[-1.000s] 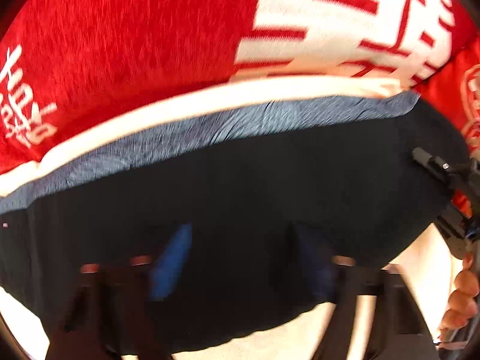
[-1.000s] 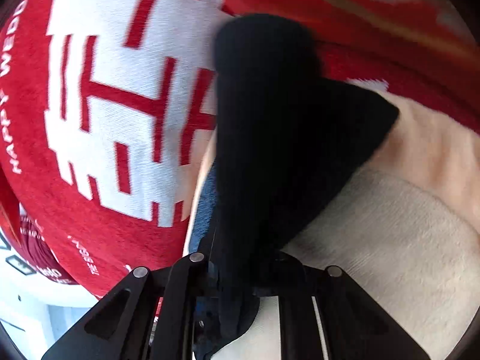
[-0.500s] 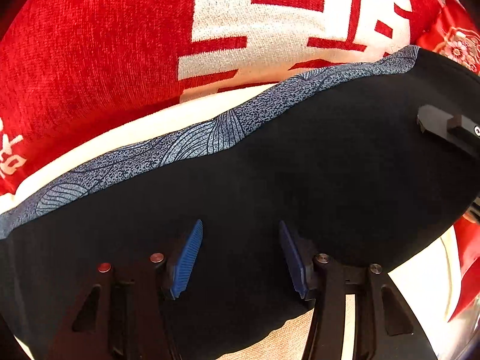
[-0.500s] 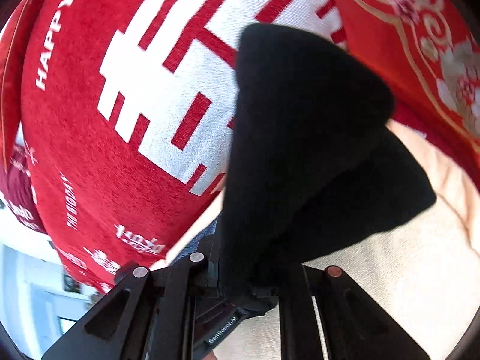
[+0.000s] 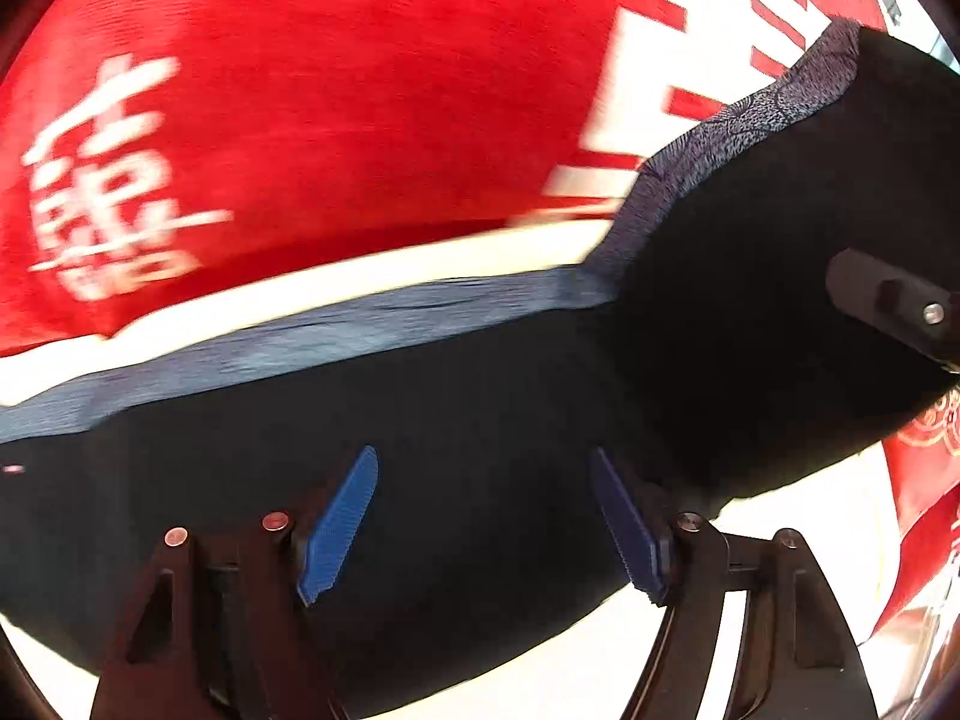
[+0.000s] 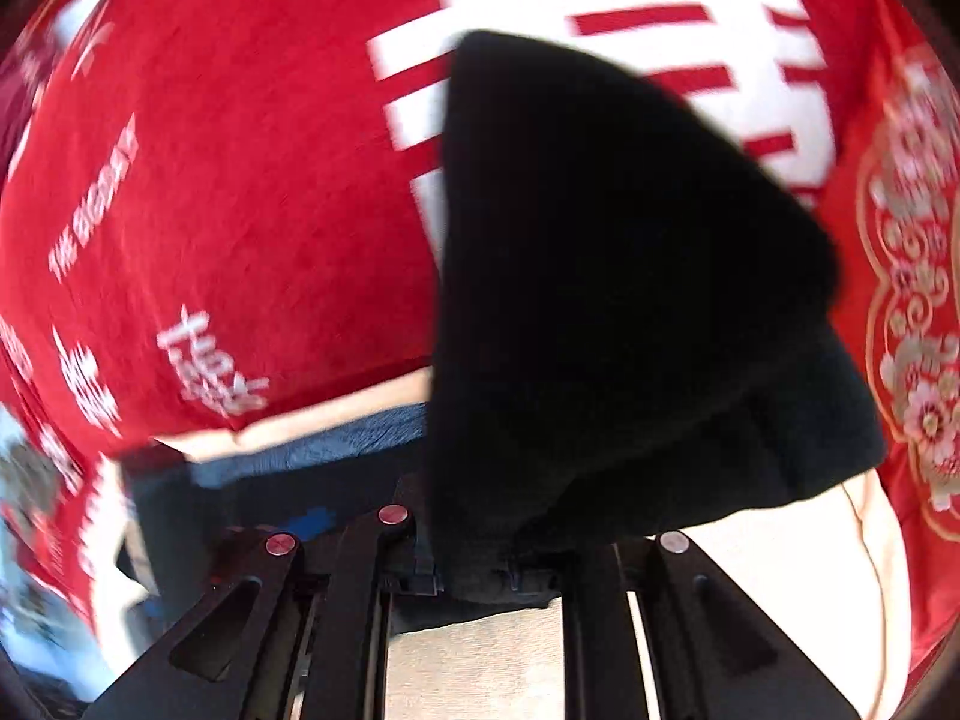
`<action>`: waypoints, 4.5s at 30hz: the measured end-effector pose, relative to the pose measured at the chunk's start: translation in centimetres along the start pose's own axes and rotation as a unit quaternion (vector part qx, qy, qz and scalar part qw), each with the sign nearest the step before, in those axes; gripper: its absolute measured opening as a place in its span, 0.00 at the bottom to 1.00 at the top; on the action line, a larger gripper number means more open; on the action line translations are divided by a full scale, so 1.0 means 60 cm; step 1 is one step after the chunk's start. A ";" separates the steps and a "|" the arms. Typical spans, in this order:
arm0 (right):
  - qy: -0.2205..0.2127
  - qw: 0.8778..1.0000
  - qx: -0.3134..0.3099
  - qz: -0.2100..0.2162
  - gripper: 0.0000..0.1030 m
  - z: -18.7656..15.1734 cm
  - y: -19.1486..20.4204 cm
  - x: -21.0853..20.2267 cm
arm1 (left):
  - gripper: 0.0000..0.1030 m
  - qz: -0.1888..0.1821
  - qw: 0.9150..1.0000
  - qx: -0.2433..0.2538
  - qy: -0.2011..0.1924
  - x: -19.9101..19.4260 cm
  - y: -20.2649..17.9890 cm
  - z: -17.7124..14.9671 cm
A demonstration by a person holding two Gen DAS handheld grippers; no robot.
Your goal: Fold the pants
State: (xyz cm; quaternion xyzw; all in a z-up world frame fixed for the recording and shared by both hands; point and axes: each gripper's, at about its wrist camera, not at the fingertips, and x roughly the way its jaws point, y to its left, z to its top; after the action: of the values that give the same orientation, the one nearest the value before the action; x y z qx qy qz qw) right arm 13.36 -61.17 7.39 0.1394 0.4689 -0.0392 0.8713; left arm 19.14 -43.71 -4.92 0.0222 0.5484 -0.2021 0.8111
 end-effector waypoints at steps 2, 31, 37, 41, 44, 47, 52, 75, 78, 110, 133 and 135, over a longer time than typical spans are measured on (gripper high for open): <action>0.007 0.999 -0.030 -0.019 0.17 -0.011 0.050 0.013 | 0.73 0.016 1.000 -0.007 0.002 -0.024 0.056 -0.013; 0.161 0.941 0.234 0.185 0.57 -0.232 0.113 0.113 | 0.73 -0.041 0.995 -0.065 0.064 -0.096 0.249 -0.073; 0.127 0.909 0.317 0.239 0.57 -0.228 0.075 0.127 | 0.73 -0.086 0.992 -0.069 0.058 -0.090 0.204 -0.041; 0.137 0.895 0.348 0.241 0.55 -0.220 0.053 0.149 | 0.72 -0.103 0.990 -0.051 0.087 -0.059 0.173 -0.033; 0.157 0.875 0.383 0.252 0.05 -0.227 0.036 0.177 | 0.53 -0.106 0.989 -0.044 0.094 -0.038 0.160 -0.034; 0.156 0.870 0.387 0.264 0.05 -0.223 0.040 0.190 | 0.46 -0.106 0.990 -0.046 0.086 -0.048 0.161 -0.037; 0.154 0.896 0.315 0.273 0.05 -0.197 0.061 0.142 | 0.46 -0.113 0.991 -0.037 0.066 -0.098 0.156 -0.051; 0.110 0.978 0.115 0.133 0.64 -0.040 -0.011 0.087 | 0.59 -0.037 0.998 -0.041 0.034 -0.100 0.147 0.007; 0.126 0.973 0.136 0.137 0.64 0.005 -0.078 0.137 | 0.59 -0.040 0.998 -0.034 0.038 -0.063 0.114 0.034; 0.161 0.985 0.024 0.055 0.50 -0.015 -0.033 0.120 | 0.82 0.049 0.996 -0.033 0.068 -0.074 0.164 -0.043; 0.224 0.970 -0.078 0.046 0.56 -0.163 0.285 0.157 | 0.82 0.079 0.979 -0.161 0.092 -0.169 0.379 -0.205; 0.224 0.970 -0.086 0.045 0.56 -0.168 0.304 0.161 | 0.82 0.081 0.978 -0.171 0.090 -0.177 0.395 -0.214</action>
State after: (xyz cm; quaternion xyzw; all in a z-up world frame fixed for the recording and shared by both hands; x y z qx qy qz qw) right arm 14.24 -40.28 -2.13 0.0900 0.6472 0.0735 0.7534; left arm 12.81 -15.42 -4.88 -0.0545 0.6417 -0.0359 0.7642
